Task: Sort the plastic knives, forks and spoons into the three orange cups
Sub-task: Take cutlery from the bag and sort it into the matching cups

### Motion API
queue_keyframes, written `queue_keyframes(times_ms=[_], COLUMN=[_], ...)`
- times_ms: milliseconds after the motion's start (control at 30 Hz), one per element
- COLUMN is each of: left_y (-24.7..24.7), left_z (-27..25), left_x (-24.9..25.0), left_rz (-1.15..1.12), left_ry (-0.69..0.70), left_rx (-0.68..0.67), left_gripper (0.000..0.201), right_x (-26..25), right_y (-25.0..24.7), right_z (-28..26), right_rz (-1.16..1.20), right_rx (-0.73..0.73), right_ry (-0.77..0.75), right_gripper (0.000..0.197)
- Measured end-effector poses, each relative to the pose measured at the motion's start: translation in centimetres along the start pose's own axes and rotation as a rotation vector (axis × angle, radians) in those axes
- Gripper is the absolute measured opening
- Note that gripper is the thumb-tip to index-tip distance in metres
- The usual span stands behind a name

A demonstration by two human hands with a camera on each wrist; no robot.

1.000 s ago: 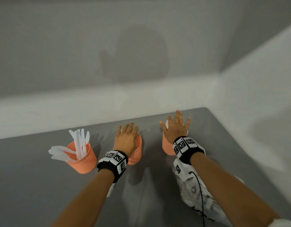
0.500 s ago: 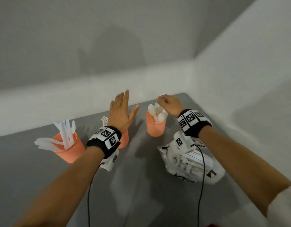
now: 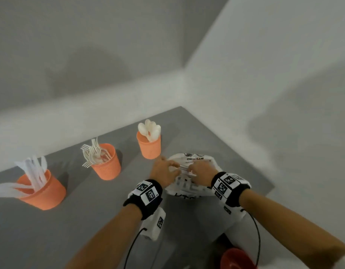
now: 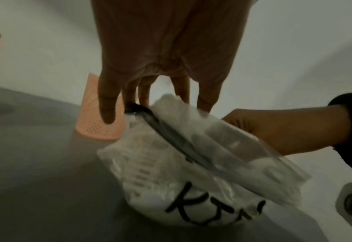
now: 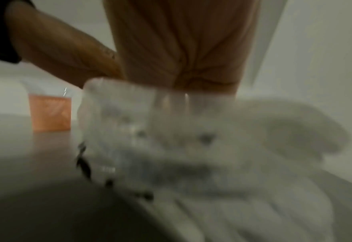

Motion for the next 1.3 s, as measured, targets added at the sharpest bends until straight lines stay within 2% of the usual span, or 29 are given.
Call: queue_keyframes(times_ms=[100,167,267,367,433,533,833,1033,1167,1300], left_y=[1.4,1.3,0.6,-0.2,-0.6,-1.4,-2.1,-2.2,-1.5,-1.2], left_z=[-0.4,-0.6,-0.7,-0.4,-0.2,0.0,0.1,-0.1,-0.2,0.0], left_x=[-0.7,-0.7,0.1,1.1,1.7,2.0,2.7,2.3,1.5,2.4], left_rz=[0.085,0.121,0.092,0.017,0.003,-0.008,-0.022,-0.046,0.042,0.066], left_ry=[-0.101,-0.12,-0.134,-0.121,-0.102,-0.084,-0.047,-0.018,-0.043,-0.059], left_rx=[-0.066,-0.088,-0.079,-0.043,-0.049,-0.059,-0.061,-0.047,-0.076,-0.105], left_gripper=[0.048,0.056,0.061,0.057,0.056,0.053,0.052,0.05,0.056,0.055], right_x=[0.1,0.2,0.1,-0.2,-0.2,0.3,1.1,1.9,3.4,4.2], right_y=[1.7,1.9,2.1,3.2,3.4,3.5,3.5,4.1,3.3,2.2], right_z=[0.2,0.3,1.0,1.5,1.7,2.2,2.4,1.8,1.6,1.1], right_rz=[0.039,0.035,-0.003,-0.072,-0.094,0.036,0.218,0.355,0.335,0.312], right_rx=[0.088,0.109,0.121,0.081,0.083,0.096,0.11,0.098,0.105,0.116], right_ry=[-0.031,-0.03,-0.029,-0.001,0.026,0.068,0.128,0.141,0.157,0.135], right_gripper=[0.049,0.055,0.058,0.062,0.06,0.055,0.034,0.034,0.042,0.037])
Point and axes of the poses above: each hand's wrist, its own z-axis towards the middle knuckle, its own y-axis out of the palm, x = y × z, the point moved 3 cm from there along z, towards the middle knuckle, and after that the axes turned 8 degrees about -y, right-handed, at the moved point
